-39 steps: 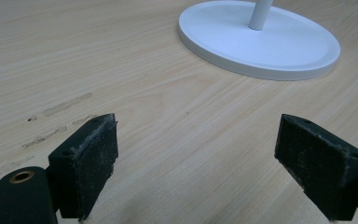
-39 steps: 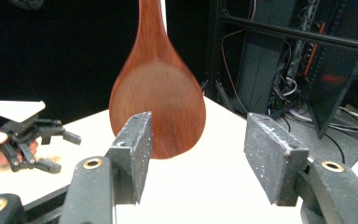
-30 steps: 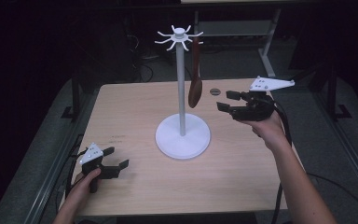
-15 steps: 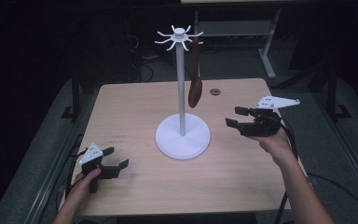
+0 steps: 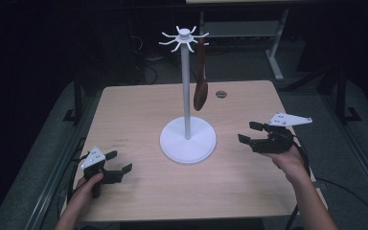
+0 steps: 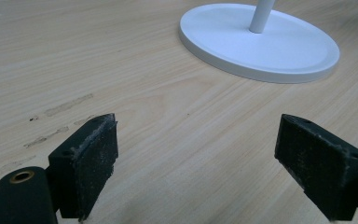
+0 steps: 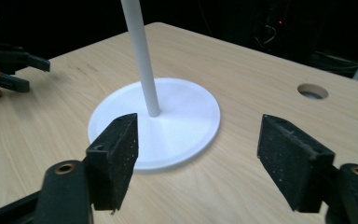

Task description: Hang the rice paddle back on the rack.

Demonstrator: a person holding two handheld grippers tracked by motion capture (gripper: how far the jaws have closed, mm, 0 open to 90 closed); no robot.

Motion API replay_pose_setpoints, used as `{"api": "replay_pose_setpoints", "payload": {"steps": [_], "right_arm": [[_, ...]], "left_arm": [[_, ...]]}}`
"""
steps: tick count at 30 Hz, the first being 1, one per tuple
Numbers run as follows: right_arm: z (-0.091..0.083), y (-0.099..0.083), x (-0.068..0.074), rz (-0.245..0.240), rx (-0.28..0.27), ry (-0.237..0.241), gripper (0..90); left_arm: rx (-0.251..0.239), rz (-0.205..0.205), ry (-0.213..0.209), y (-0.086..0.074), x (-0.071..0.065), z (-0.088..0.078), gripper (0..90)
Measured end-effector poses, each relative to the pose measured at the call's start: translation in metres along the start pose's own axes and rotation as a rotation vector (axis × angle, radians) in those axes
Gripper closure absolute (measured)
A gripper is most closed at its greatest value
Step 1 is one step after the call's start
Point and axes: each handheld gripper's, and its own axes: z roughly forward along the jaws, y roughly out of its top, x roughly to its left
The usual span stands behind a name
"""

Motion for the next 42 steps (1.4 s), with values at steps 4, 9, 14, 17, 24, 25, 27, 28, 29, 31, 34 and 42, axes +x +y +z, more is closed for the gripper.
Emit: {"api": "replay_pose_setpoints", "payload": {"steps": [4, 9, 14, 17, 24, 25, 27, 28, 29, 31, 34, 42], "right_arm": [[0.000, -0.013, -0.003, 0.002, 0.033, -0.024, 25.6], [-0.001, -0.033, -0.005, 0.012, 0.072, -0.051, 23.2], [0.002, -0.052, -0.005, 0.033, 0.100, -0.073, 23.2], [0.002, -0.060, -0.005, 0.040, 0.108, -0.092, 22.6], [-0.006, -0.082, -0.006, 0.089, 0.097, -0.155, 19.9], [-0.008, -0.085, -0.006, 0.095, 0.091, -0.163, 19.1], [-0.011, -0.092, -0.008, 0.101, 0.087, -0.165, 17.8], [-0.012, -0.095, -0.008, 0.098, 0.090, -0.161, 17.6], [-0.012, -0.098, -0.009, 0.097, 0.095, -0.157, 17.1], [-0.009, -0.102, -0.009, 0.080, 0.115, -0.155, 15.9], [-0.004, -0.102, -0.008, 0.069, 0.127, -0.152, 15.6], [-0.005, -0.102, -0.008, 0.071, 0.124, -0.143, 15.3]], "left_arm": [[0.000, -0.001, 0.000, 0.000, 0.000, 0.000, 12.9], [0.009, 0.013, 0.001, 0.000, 0.001, -0.001, 12.9], [0.009, 0.022, 0.000, 0.000, 0.000, -0.001, 12.9], [0.006, 0.017, -0.001, 0.000, 0.000, -0.001, 12.9], [-0.003, 0.015, -0.002, -0.001, 0.000, 0.000, 12.9], [0.000, 0.020, -0.003, 0.000, 0.000, -0.001, 12.9], [0.001, 0.025, -0.003, 0.000, 0.000, -0.001, 12.9], [0.001, 0.023, -0.004, 0.000, 0.000, -0.001, 12.9], [0.001, 0.020, -0.005, 0.000, 0.000, -0.001, 12.9], [0.002, 0.024, -0.006, 0.000, 0.000, -0.001, 12.9], [0.010, 0.033, -0.005, 0.000, -0.001, -0.001, 12.9], [0.008, 0.034, -0.008, 0.000, 0.000, -0.001, 12.9]]}}
